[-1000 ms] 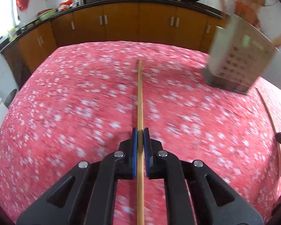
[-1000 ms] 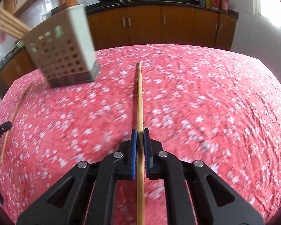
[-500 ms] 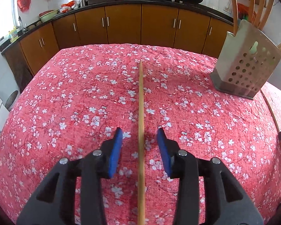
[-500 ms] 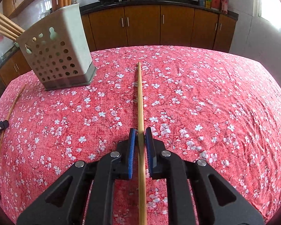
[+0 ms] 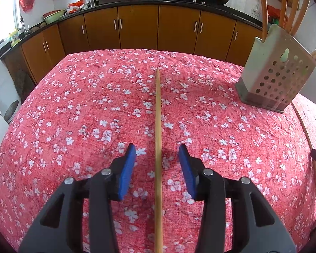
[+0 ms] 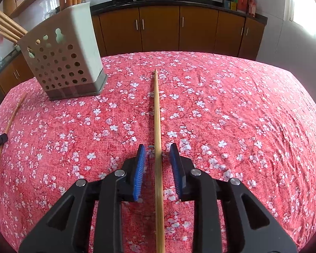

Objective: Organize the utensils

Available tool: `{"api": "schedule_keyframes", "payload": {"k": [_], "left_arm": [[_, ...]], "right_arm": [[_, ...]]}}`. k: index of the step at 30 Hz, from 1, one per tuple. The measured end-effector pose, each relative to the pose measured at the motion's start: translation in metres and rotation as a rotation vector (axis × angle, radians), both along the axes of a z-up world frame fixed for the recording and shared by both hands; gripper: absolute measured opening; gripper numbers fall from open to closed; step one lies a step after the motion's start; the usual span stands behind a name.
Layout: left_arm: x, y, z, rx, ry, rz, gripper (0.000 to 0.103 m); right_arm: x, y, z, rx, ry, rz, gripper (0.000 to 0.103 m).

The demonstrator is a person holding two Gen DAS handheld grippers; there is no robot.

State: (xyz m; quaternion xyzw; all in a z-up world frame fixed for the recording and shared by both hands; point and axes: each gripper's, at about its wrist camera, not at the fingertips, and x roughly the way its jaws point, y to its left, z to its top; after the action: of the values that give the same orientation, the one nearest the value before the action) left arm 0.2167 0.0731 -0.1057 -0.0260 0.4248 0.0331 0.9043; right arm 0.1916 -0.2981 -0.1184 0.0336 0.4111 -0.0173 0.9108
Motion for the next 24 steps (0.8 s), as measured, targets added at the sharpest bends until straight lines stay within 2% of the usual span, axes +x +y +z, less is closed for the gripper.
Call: {"api": "schedule_keyframes", "payload": {"k": [24], "left_arm": [[0.0016,0.0000,-0.0008,-0.003,0.000,0.002,0.043]], "right_arm": [[-0.0006,-0.0019,-0.0003,0.002,-0.001,-0.001,0.027]]}}
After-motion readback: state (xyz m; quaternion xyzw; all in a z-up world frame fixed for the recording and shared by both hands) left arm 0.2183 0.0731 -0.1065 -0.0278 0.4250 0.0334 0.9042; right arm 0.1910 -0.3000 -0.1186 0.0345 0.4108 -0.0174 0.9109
